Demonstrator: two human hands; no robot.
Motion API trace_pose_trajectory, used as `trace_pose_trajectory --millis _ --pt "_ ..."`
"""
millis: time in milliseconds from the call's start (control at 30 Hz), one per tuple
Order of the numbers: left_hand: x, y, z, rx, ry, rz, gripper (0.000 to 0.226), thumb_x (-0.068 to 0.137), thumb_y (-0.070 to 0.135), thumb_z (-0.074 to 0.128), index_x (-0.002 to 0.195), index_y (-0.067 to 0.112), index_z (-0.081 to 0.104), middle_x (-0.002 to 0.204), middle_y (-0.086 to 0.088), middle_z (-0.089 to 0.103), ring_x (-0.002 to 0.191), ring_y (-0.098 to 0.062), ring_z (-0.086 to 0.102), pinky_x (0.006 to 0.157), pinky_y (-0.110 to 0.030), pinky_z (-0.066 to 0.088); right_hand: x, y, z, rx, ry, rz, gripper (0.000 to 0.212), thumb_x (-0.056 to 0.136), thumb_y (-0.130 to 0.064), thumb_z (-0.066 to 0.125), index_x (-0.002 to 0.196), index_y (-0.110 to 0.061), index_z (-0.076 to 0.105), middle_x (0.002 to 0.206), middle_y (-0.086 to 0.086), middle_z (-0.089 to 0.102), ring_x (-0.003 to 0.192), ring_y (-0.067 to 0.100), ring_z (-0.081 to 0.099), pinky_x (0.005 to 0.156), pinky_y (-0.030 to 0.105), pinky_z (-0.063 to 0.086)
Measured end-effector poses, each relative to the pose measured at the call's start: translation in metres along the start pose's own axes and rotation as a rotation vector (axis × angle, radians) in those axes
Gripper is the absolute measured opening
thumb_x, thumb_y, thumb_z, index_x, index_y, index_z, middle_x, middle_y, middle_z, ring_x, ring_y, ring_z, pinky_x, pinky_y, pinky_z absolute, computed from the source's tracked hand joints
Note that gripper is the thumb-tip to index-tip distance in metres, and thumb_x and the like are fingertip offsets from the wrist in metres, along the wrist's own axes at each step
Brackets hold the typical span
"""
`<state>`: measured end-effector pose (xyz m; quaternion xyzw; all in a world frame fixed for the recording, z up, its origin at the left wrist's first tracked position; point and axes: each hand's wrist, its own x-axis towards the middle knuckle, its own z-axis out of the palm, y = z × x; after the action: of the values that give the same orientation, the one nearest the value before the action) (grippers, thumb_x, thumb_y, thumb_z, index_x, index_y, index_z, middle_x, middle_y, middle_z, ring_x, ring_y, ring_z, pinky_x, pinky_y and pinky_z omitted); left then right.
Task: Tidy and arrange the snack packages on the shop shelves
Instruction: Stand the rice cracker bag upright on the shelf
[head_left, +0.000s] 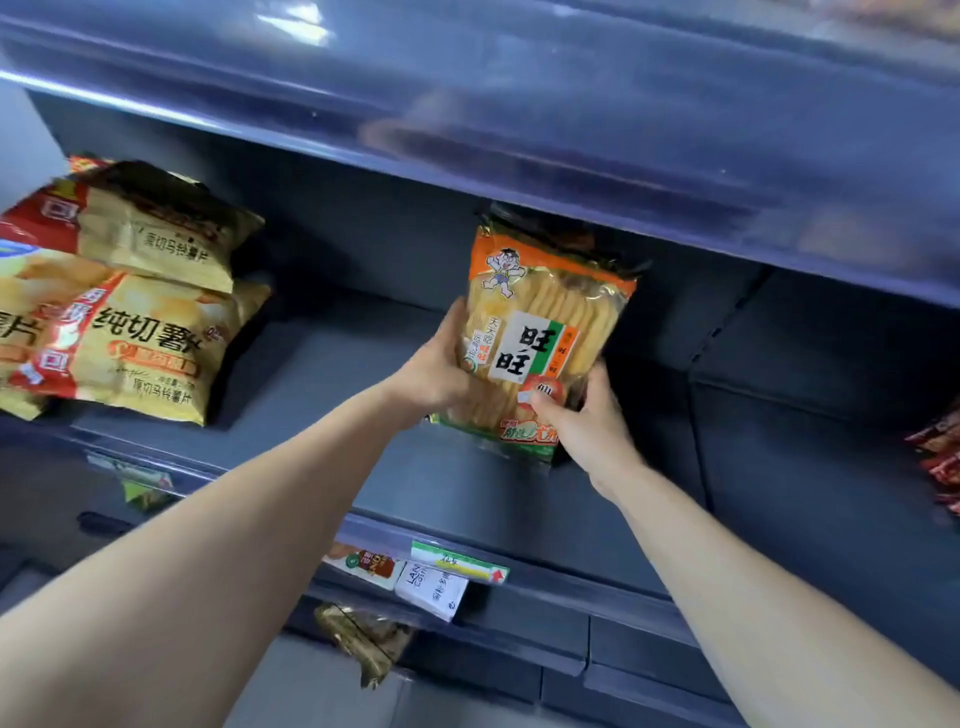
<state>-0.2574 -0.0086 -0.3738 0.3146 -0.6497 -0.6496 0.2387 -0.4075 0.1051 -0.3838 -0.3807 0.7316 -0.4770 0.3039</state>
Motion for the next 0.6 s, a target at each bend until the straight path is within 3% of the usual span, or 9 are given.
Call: trace_pose_trajectory --millis 67,167,233,300,367,467,600 --pt "0.002 -0.009 0.002 0.009 -0.062 -0.048 0.129 0.042 0.015 0.087 0.149 0.031 0.015 0.131 -0.007 0.06 0.117 -0.025 0.06 0.096 -0.049 0.051 0.001 0.008 0.0 0.005 -0.042 0.033 0.074 0.076 -0.029 0.076 0.135 -0.041 0.034 0.12 -0.013 0.061 0.11 0.013 0.058 0.098 0.043 0.048" --pt "0.004 -0.019 0.004 -0.06 -0.078 -0.043 0.112 0.05 0.001 0.084 0.144 0.025 0.027 0.125 -0.01 0.063 0.111 -0.023 0.064 0.088 -0.042 0.056 0.004 0.01 -0.005 -0.039 -0.112 0.038 0.081 0.076 -0.027 0.077 0.14 -0.042 0.029 0.121 -0.013 0.061 0.108 0.011 0.059 0.098 0.044 0.049" --pt "0.007 -0.022 0.007 -0.061 -0.001 -0.012 0.106 0.053 -0.001 0.082 0.144 0.017 0.03 0.121 -0.009 0.065 0.108 -0.022 0.065 0.089 -0.042 0.055 0.008 0.007 -0.009 -0.104 -0.078 -0.031 0.079 0.078 -0.027 0.078 0.14 -0.04 0.03 0.123 -0.014 0.06 0.11 0.009 0.057 0.098 0.04 0.048" --pt "0.013 -0.022 0.011 0.049 0.136 0.036 0.106 0.051 0.013 0.087 0.143 0.021 0.034 0.119 -0.001 0.067 0.11 -0.02 0.064 0.096 -0.046 0.051 0.012 0.003 -0.01 -0.137 0.033 -0.128 0.075 0.079 -0.028 0.077 0.139 -0.036 0.033 0.123 -0.013 0.061 0.112 0.009 0.057 0.097 0.037 0.047" --pt "0.016 -0.018 0.016 0.196 0.226 0.074 0.102 0.056 0.022 0.088 0.143 0.027 0.034 0.114 0.011 0.067 0.108 -0.011 0.063 0.097 -0.037 0.05 0.016 0.001 -0.011 -0.163 0.121 -0.172 0.071 0.08 -0.029 0.075 0.139 -0.03 0.035 0.123 -0.011 0.062 0.112 0.012 0.057 0.096 0.037 0.046" --pt "0.012 -0.017 0.017 0.266 0.193 0.038 0.089 0.068 0.014 0.087 0.136 0.035 0.034 0.102 0.027 0.062 0.094 0.007 0.059 0.082 -0.013 0.045 0.017 0.005 -0.013 -0.229 0.062 -0.108 0.071 0.077 -0.028 0.078 0.134 -0.026 0.037 0.121 -0.01 0.061 0.107 0.014 0.058 0.09 0.032 0.045" --pt "0.013 -0.022 0.012 0.304 0.128 -0.022 0.091 0.068 0.006 0.085 0.139 0.028 0.033 0.098 0.024 0.063 0.089 0.004 0.063 0.074 -0.012 0.048 0.018 0.008 -0.013 -0.279 -0.027 0.001 0.066 0.079 -0.023 0.075 0.132 -0.025 0.036 0.126 -0.006 0.058 0.112 0.018 0.056 0.095 0.036 0.045"
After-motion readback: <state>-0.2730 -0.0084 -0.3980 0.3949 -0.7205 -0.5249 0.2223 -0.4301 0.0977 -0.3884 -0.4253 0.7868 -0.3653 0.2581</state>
